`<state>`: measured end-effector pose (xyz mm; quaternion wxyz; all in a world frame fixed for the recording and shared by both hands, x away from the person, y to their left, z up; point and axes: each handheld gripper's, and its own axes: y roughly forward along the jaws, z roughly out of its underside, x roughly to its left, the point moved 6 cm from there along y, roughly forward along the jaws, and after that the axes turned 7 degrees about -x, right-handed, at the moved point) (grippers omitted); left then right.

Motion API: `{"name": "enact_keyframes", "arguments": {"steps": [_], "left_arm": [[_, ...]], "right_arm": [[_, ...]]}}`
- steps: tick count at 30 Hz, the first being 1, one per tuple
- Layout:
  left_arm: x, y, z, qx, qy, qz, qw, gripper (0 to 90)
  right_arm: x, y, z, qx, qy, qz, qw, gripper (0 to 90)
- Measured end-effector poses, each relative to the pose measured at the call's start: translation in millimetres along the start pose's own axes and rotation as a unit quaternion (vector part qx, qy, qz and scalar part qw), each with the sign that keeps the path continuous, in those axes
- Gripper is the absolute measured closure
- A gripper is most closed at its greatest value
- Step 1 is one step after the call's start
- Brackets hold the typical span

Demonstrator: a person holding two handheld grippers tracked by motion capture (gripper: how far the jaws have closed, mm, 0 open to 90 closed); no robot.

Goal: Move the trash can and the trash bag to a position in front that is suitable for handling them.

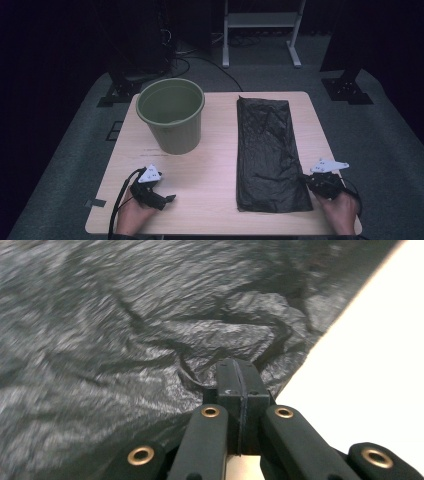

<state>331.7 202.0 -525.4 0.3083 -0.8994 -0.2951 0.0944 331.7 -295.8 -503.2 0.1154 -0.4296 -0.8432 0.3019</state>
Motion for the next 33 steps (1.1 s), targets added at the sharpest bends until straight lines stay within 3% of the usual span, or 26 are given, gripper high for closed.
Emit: {"name": "enact_keyframes", "arguments": {"steps": [6, 9, 12, 19, 27, 33], "left_arm": [[0.0, 0.0, 0.0, 0.0, 0.0, 0.0, 1.0, 0.0], [0.0, 0.0, 0.0, 0.0, 0.0, 0.0, 1.0, 0.0], [0.0, 0.0, 0.0, 0.0, 0.0, 0.0, 1.0, 0.0], [0.0, 0.0, 0.0, 0.0, 0.0, 0.0, 1.0, 0.0], [0.0, 0.0, 0.0, 0.0, 0.0, 0.0, 1.0, 0.0], [-0.1, 0.1, -0.1, 0.0, -0.001, -0.001, 1.0, 0.0]], "right_arm": [[-40.4, 3.0, 5.3, 0.007, 0.018, 0.056, 0.9983, 89.6], [-45.6, -2.7, 3.7, -0.011, 0.035, 0.061, 0.9975, 76.1], [-38.9, -8.8, -3.9, -0.027, 0.028, 0.061, 0.9973, 63.7], [-2.7, 4.8, -27.5, -0.04, 0.006, 0.014, 0.9991, 46.1], [26.2, 27.6, -49.8, -0.045, 0.009, -0.035, 0.9983, 40.9], [52.4, 59.1, -69.9, -0.034, -0.002, -0.062, 0.9975, 41.5]]}}
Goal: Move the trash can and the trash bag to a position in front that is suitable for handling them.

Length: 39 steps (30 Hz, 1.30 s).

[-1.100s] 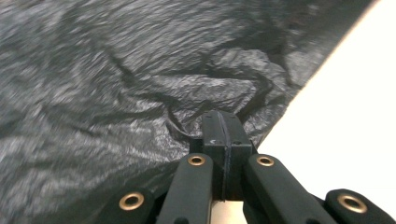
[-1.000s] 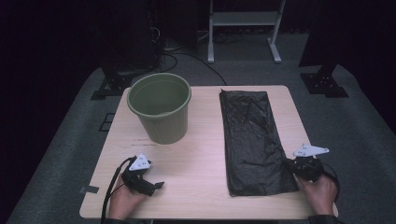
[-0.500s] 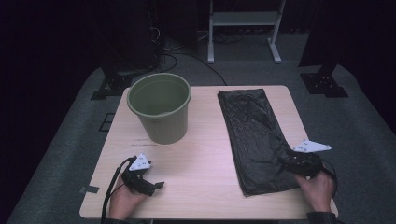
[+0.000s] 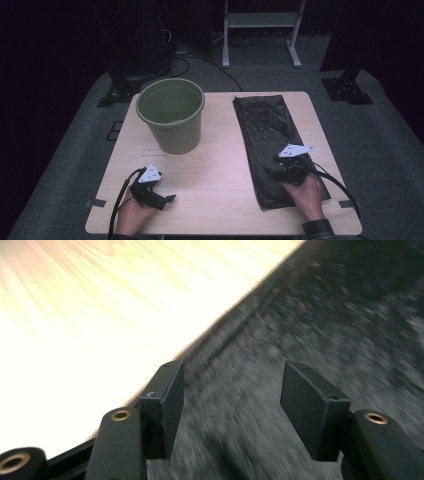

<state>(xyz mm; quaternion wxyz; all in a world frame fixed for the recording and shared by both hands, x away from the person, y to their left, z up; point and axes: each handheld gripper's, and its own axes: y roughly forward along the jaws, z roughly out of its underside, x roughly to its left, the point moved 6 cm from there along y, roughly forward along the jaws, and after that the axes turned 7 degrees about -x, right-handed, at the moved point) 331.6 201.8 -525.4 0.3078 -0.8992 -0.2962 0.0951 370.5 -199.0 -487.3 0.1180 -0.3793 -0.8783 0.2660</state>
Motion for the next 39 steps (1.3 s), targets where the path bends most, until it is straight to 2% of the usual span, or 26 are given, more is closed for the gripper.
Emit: {"name": "enact_keyframes", "arguments": {"steps": [2, 3, 6, 10, 13, 17, 22, 26, 28, 33, 35, 37, 39], "left_arm": [[0.0, 0.0, 0.0, 0.0, 0.0, 0.0, 1.0, 0.0], [0.0, 0.0, 0.0, 0.0, 0.0, 0.0, 1.0, 0.0], [0.0, 0.0, 0.0, 0.0, 0.0, 0.0, 1.0, 0.0], [0.0, 0.0, 0.0, 0.0, 0.0, 0.0, 1.0, 0.0], [0.1, 0.0, 0.0, 0.0, 0.0, 0.0, 1.0, 0.0], [0.1, 0.0, 0.0, 0.0, 0.0, 0.0, 1.0, 0.0], [0.0, 0.1, 0.0, 0.0, 0.0, 0.0, 1.0, 0.0], [0.1, 0.1, -0.1, 0.0, 0.0, 0.0, 1.0, 0.0], [0.1, 0.1, -0.1, 0.0, 0.0, 0.0, 1.0, 0.0], [0.1, 0.1, -0.1, 0.0, 0.0, 0.0, 1.0, 0.0], [0.1, 0.1, -0.1, 0.0, 0.0, 0.0, 1.0, 0.0], [0.1, 0.1, -0.1, 0.0, 0.0, 0.0, 1.0, 0.0], [0.0, 0.1, 0.0, 0.0, 0.0, 0.0, 1.0, 0.0]], "right_arm": [[1.4, 4.0, -1.9, 0.0, -0.001, -0.002, 1.0, 41.7], [4.4, 15.6, -6.8, 0.005, 0.003, -0.009, 0.9999, 41.7], [8.6, 29.7, -15.2, -0.002, 0.011, -0.017, 0.9998, 42.2], [10.1, 49.3, -20.3, 0.011, 0.006, -0.008, 0.9999, 42.6], [7.8, 60.4, -20.9, 0.015, 0.017, -0.006, 0.9997, 44.2], [4.0, 67.1, -15.7, 0.029, 0.018, -0.001, 0.9994, 48.0], [5.0, 69.4, -11.1, 0.04, 0.005, 0.001, 0.9992, 62.3], [5.1, 67.7, -10.8, 0.044, 0.006, -0.003, 0.999, 80.5], [5.5, 66.9, -10.6, 0.047, 0.006, -0.003, 0.9989, 86.8], [8.5, 60.7, -7.8, 0.057, -0.005, 0.0, 0.9984, 89.6], [11.6, 55.9, -6.3, 0.063, -0.018, -0.001, 0.9979, 89.5], [16.8, 48.1, -4.6, 0.063, -0.032, -0.009, 0.9974, 89.5], [19.1, 38.7, -1.3, 0.057, -0.032, -0.022, 0.9976, 89.5]]}}
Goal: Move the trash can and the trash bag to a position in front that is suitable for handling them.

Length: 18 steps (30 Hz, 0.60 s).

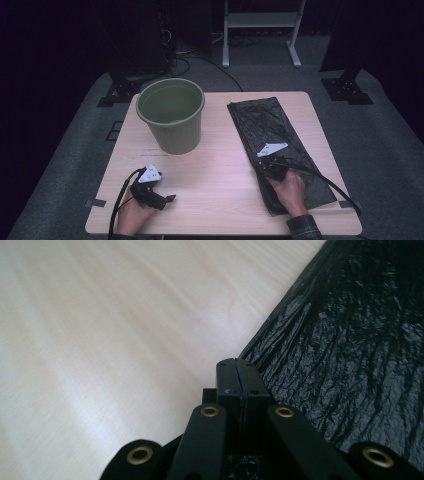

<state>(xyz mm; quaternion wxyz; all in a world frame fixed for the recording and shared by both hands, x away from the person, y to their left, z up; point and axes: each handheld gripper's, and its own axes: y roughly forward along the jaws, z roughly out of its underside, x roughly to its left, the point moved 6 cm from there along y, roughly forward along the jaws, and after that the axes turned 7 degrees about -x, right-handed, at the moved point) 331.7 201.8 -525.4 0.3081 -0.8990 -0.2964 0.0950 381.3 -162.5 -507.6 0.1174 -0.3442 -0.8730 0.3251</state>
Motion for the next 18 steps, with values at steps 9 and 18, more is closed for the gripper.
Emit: {"name": "enact_keyframes", "arguments": {"steps": [9, 18], "left_arm": [[-0.1, 0.0, 0.0, 0.0, -0.001, -0.002, 1.0, 0.0], [-0.2, 0.0, 0.0, 0.0, -0.001, -0.002, 1.0, 0.0]], "right_arm": [[11.5, -41.2, 31.4, -0.004, -0.001, -0.017, 0.9998, 88.9], [12.5, -61.9, 33.4, -0.038, 0.007, -0.011, 0.9992, 40.9]]}}
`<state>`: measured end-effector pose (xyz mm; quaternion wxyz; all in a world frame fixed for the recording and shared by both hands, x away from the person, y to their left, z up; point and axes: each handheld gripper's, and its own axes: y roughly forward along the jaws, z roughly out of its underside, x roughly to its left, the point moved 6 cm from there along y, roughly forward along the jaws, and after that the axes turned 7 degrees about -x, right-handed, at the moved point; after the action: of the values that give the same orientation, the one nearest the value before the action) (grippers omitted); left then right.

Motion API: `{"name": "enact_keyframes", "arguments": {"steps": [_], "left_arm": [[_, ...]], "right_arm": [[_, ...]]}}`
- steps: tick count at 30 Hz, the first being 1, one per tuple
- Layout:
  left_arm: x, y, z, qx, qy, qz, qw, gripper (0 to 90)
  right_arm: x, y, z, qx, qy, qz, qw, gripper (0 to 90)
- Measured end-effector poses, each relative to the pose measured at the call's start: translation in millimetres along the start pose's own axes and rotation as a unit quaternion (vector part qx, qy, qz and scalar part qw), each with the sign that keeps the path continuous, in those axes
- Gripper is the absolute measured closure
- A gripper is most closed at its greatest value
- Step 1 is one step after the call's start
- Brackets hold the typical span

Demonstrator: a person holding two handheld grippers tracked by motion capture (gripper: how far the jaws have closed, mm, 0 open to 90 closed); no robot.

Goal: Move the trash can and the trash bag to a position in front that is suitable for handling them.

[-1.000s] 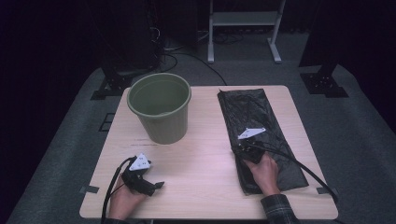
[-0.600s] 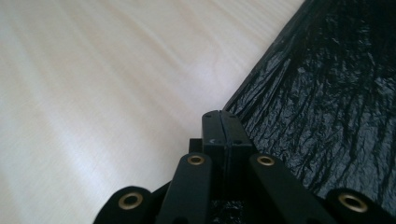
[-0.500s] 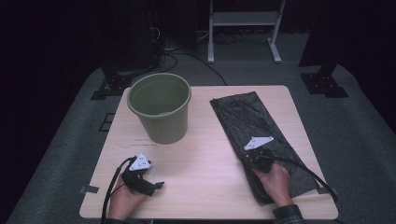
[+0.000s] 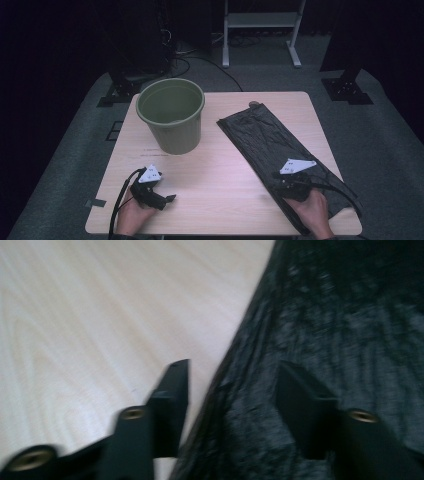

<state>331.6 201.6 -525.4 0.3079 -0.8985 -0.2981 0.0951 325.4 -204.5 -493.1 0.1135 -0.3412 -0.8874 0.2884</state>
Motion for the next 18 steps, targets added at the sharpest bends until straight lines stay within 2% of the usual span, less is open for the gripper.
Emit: {"name": "enact_keyframes", "arguments": {"steps": [2, 5, 7, 9, 13, 18], "left_arm": [[0.0, 0.0, 0.0, 0.0, 0.0, 0.0, 1.0, 0.0], [0.0, 0.0, -0.1, 0.0, 0.0, 0.0, 1.0, 0.0], [0.1, 0.2, -0.2, 0.0, -0.001, -0.001, 1.0, 0.0], [0.6, 0.3, -0.3, 0.0, -0.003, -0.004, 1.0, 0.0], [0.6, 0.9, -0.8, 0.0, -0.005, -0.007, 1.0, 0.0], [0.6, 1.3, -1.7, -0.001, -0.01, -0.007, 0.9999, 0.0]], "right_arm": [[-12.0, 0.4, -2.8, -0.006, 0.0, 0.023, 0.9997, 26.2], [-29.8, 5.0, -1.7, -0.006, 0.013, 0.053, 0.9985, 12.1], [-42.3, 10.4, 3.2, 0.002, 0.023, 0.072, 0.9971, 10.5], [-51.8, 14.5, 7.3, 0.006, 0.034, 0.088, 0.9955, 5.2], [-63.4, 17.1, 12.8, 0.003, 0.051, 0.098, 0.9939, 2.0], [-66.9, 20.4, 19.8, 0.014, 0.05, 0.101, 0.9935, 0.0]]}}
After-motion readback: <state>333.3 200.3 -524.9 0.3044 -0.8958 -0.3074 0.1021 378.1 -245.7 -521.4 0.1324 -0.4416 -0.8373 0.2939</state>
